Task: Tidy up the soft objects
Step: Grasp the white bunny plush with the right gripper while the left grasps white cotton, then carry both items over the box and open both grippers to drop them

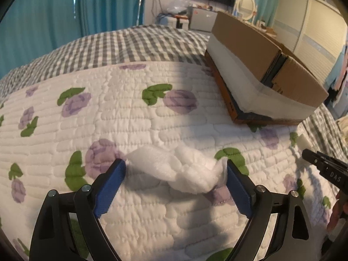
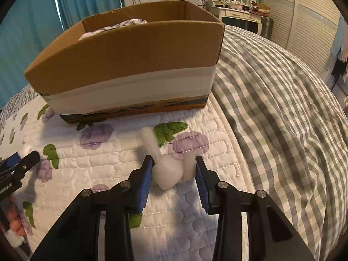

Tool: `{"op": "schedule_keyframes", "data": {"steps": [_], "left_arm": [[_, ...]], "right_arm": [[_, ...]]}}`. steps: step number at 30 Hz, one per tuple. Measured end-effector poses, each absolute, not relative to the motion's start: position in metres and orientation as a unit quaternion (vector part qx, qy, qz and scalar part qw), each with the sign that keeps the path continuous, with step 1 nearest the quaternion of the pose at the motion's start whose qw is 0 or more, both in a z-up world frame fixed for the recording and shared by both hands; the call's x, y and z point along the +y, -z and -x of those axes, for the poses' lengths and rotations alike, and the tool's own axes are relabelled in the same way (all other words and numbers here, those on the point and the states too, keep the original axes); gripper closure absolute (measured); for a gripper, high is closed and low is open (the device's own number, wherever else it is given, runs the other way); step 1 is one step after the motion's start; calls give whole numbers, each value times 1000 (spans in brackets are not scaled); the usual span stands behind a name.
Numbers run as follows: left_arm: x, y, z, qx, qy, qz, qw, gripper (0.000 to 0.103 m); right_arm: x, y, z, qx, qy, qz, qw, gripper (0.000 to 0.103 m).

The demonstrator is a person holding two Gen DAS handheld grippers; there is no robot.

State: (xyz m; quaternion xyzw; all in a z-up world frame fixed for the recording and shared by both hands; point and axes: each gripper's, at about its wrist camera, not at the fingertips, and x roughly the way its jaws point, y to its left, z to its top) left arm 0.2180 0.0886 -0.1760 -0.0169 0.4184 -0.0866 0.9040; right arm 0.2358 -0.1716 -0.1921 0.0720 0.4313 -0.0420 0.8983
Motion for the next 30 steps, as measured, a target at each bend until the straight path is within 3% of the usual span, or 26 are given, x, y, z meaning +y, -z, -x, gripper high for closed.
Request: {"op": "schedule_keyframes", "data": {"steps": [2,3,4,7,16,30], "left_arm": [[86,176,-218,417,102,14,903,28],[85,177,-219,417,107,11,903,45],[83,178,-217,420,116,6,900,52],[77,177,-216,419,124,-10,899,61],[62,142,-179,397,161,-13,903,61],[12,-19,-90,269,179,-45,945,61]], "right_arm": [[-171,189,-233,429,37,-72,900,65],[-170,189,-231,427,35,-72,901,65],[-170,188,-229,426,34,-72,901,65],[-171,186,-223,425,28,-68,902,65],[-161,145,-193,401,-3,-46,915,65],[-151,-20,-123,268,-58,-16,961,65]]}}
